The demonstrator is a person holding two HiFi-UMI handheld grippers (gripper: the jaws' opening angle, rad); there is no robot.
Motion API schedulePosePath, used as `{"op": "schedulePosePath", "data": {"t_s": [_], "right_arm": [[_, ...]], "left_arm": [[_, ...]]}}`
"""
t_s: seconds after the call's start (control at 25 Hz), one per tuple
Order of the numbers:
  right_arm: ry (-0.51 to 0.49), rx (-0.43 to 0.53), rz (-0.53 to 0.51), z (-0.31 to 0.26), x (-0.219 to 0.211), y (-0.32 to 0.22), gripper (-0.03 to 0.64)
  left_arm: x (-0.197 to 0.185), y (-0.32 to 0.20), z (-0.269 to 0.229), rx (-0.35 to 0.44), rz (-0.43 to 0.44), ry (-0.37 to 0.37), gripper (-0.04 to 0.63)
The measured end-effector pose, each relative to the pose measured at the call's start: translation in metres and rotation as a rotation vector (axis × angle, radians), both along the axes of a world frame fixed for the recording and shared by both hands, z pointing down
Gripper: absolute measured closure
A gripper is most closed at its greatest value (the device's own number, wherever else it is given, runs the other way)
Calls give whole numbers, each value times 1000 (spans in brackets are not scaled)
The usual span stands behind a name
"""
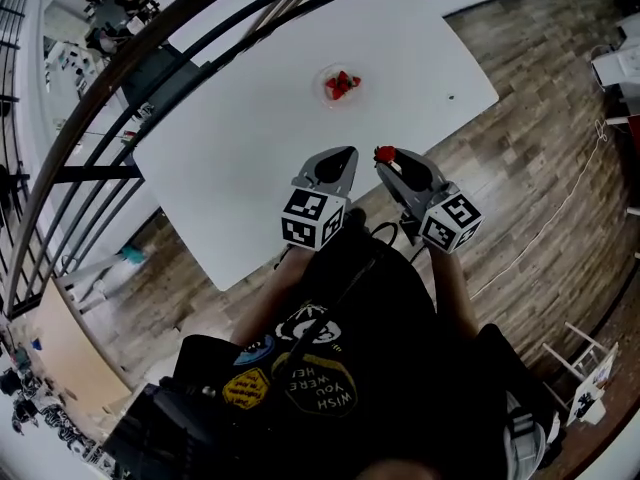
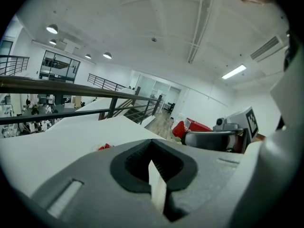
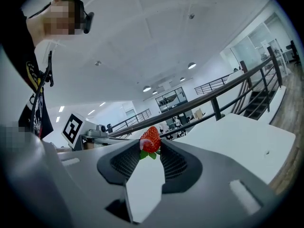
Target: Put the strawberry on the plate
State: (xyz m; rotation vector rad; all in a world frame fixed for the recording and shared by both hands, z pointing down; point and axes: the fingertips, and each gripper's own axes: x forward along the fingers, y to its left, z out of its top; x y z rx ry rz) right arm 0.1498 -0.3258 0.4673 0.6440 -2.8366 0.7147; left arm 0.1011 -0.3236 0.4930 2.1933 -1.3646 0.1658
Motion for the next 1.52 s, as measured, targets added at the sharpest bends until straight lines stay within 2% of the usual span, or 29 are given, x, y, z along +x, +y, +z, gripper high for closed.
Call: {"op": "schedulePosePath", "data": {"t_s": [0.52,1.0,1.24,1.52], "right_arm": [[58,-13,37,27,-38,-31,482],[105,-47,-46,71,-35,-74,482],[133,-73,-80,94,-44,-93,482],[155,-92,-100,112,-46,-105,482]], "left_arm": [[-37,-36,30,-47,59,12,595],[-36,-76,72,-100,-34,-16,595],[-42,-88,105,-151,-56,-45,595],[-45,-100,120,-181,-82,-43,595]]}}
